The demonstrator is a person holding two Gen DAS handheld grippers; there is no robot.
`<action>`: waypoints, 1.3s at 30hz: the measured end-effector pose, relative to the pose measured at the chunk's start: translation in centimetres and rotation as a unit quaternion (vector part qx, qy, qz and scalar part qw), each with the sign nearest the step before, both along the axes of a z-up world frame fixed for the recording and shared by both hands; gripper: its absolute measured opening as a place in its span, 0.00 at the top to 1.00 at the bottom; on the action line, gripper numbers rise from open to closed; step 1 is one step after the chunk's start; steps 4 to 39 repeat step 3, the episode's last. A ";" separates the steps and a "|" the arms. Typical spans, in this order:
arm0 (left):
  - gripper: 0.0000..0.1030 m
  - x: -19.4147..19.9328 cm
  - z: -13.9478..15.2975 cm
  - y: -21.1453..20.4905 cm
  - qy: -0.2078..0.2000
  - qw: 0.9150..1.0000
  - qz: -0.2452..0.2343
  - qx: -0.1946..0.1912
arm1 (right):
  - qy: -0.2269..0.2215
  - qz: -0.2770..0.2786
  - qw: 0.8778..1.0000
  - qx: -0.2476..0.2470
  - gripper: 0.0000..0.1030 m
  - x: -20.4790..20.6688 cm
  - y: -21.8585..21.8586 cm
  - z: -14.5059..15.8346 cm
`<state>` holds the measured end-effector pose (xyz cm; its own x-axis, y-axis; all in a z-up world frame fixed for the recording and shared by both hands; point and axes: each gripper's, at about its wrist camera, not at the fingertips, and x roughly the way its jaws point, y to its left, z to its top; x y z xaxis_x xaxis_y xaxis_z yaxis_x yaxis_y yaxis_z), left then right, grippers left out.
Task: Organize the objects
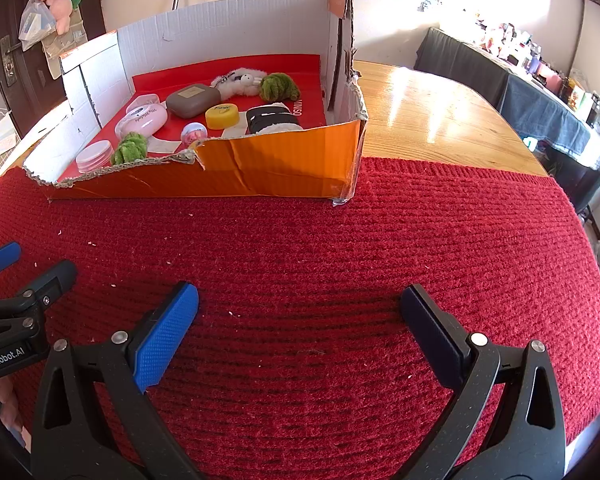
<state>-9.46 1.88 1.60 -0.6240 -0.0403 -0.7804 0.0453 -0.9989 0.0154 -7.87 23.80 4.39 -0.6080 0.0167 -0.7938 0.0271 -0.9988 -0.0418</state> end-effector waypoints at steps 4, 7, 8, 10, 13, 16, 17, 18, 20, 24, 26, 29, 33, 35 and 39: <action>0.00 0.0 0.0 0.0 0.000 1.000 0.000 0.000 | 0.000 0.000 1.000 0.000 0.00 0.0 0.0 0.0; 0.00 0.0 0.0 0.0 0.000 1.000 0.000 0.000 | 0.000 0.000 1.000 0.000 0.00 0.0 0.0 0.0; 0.00 0.0 0.0 0.0 0.000 1.000 0.000 0.000 | 0.000 0.000 1.000 0.000 0.00 0.0 0.0 0.0; 0.00 0.0 0.0 0.0 0.000 1.000 0.000 0.000 | 0.000 0.000 1.000 0.000 0.00 0.0 0.0 0.0; 0.00 0.0 0.0 0.0 0.000 1.000 0.000 0.000 | 0.000 0.000 1.000 0.000 0.00 0.0 0.0 0.0; 0.00 0.0 0.0 0.0 0.000 1.000 0.000 0.000 | 0.000 0.000 1.000 0.000 0.00 0.0 0.0 0.0; 0.00 0.0 0.0 0.0 0.000 1.000 0.000 0.000 | 0.000 0.000 1.000 0.000 0.00 0.0 0.0 0.0; 0.00 0.0 0.0 0.0 0.000 1.000 0.000 0.000 | 0.000 0.000 1.000 0.000 0.00 0.0 0.0 0.0; 0.00 0.0 0.0 0.0 0.000 1.000 0.000 0.000 | 0.000 0.000 1.000 0.000 0.00 0.0 0.0 0.0; 0.00 0.0 0.0 0.0 0.000 1.000 0.000 0.000 | 0.000 0.000 1.000 0.000 0.00 0.0 0.0 0.0; 0.00 0.0 0.0 0.0 0.000 1.000 0.000 0.000 | 0.000 0.000 1.000 0.000 0.00 0.0 0.0 0.0; 0.00 0.0 0.0 0.0 0.000 1.000 0.000 0.000 | 0.000 0.000 1.000 0.000 0.00 0.0 0.0 0.0; 0.00 0.0 0.0 0.0 0.000 1.000 0.000 0.000 | 0.000 0.000 1.000 0.000 0.00 0.0 0.0 0.0; 0.00 0.0 0.0 0.0 0.000 1.000 0.000 0.000 | 0.000 0.000 1.000 0.000 0.00 0.0 0.0 0.0; 0.00 0.0 0.0 0.0 0.000 1.000 0.000 0.000 | 0.000 0.000 1.000 0.000 0.00 0.0 0.0 0.0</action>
